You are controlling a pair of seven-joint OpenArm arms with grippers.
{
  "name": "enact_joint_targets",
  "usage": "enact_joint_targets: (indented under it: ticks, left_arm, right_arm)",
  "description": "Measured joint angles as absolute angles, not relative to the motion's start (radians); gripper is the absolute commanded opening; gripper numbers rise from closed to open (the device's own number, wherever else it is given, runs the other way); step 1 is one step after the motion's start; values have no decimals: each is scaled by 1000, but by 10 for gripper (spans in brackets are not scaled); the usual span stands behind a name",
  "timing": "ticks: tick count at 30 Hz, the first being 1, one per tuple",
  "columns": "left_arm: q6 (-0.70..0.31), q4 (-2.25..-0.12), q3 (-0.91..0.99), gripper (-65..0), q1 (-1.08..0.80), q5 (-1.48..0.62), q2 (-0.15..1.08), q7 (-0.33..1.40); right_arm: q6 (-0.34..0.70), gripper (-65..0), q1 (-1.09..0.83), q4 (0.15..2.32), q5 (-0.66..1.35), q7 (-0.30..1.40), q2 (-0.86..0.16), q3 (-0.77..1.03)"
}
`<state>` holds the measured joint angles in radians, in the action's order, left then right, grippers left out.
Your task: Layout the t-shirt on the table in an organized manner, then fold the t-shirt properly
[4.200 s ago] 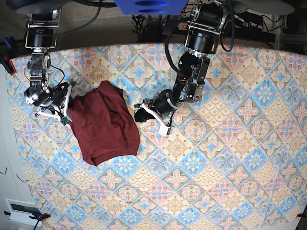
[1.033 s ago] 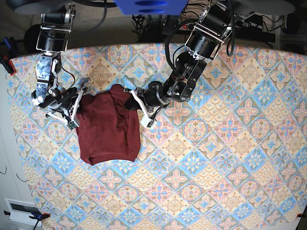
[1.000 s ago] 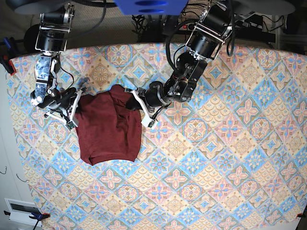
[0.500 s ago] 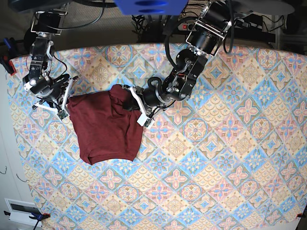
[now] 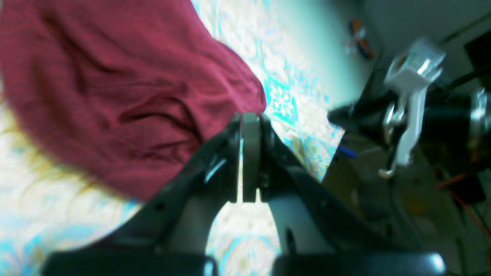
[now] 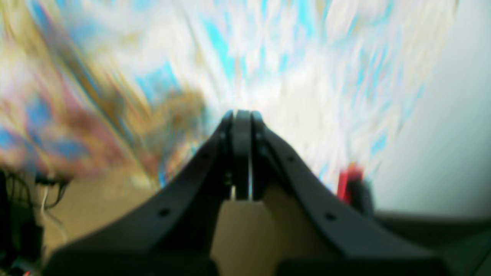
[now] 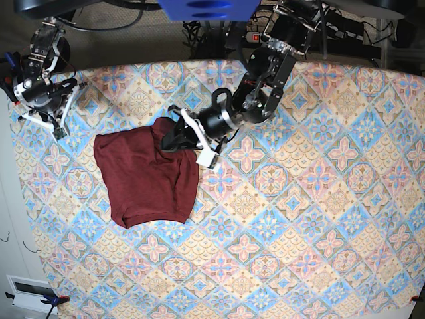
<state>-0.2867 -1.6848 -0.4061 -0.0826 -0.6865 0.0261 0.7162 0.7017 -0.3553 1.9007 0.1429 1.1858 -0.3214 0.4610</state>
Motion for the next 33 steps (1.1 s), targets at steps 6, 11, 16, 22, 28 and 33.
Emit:
enact_joint_targets:
  ticks: [6, 11, 16, 22, 28, 33]
  left_arm:
    - [-287, -1886, -306, -650, -263, -685, 167, 722]
    - [-285, -2010, -169, -650, -417, -682, 251, 720]
    - [-284, -2061, -24, -650, -582, -684, 304, 724]
    - [-286, -2077, 154, -650, -816, -685, 349, 716]
    - [-288, -2078, 350, -650, -1013, -688, 344, 711]
    - [-295, -2053, 419, -650, -1102, -679, 343, 714]
  right_arm:
    - [699, -648, -447, 1898, 235, 1193, -320, 585]
    - [702, -648, -527, 1906, 352, 1178, -322, 660]
    - [698, -648, -615, 1898, 334, 1197, -307, 676]
    - [701, -648, -714, 1876, 323, 1192, -248, 674]
    - [701, -648, -704, 1746, 160, 1146, -213, 662]
    - [696, -648, -714, 1564, 59, 1018, -205, 579]
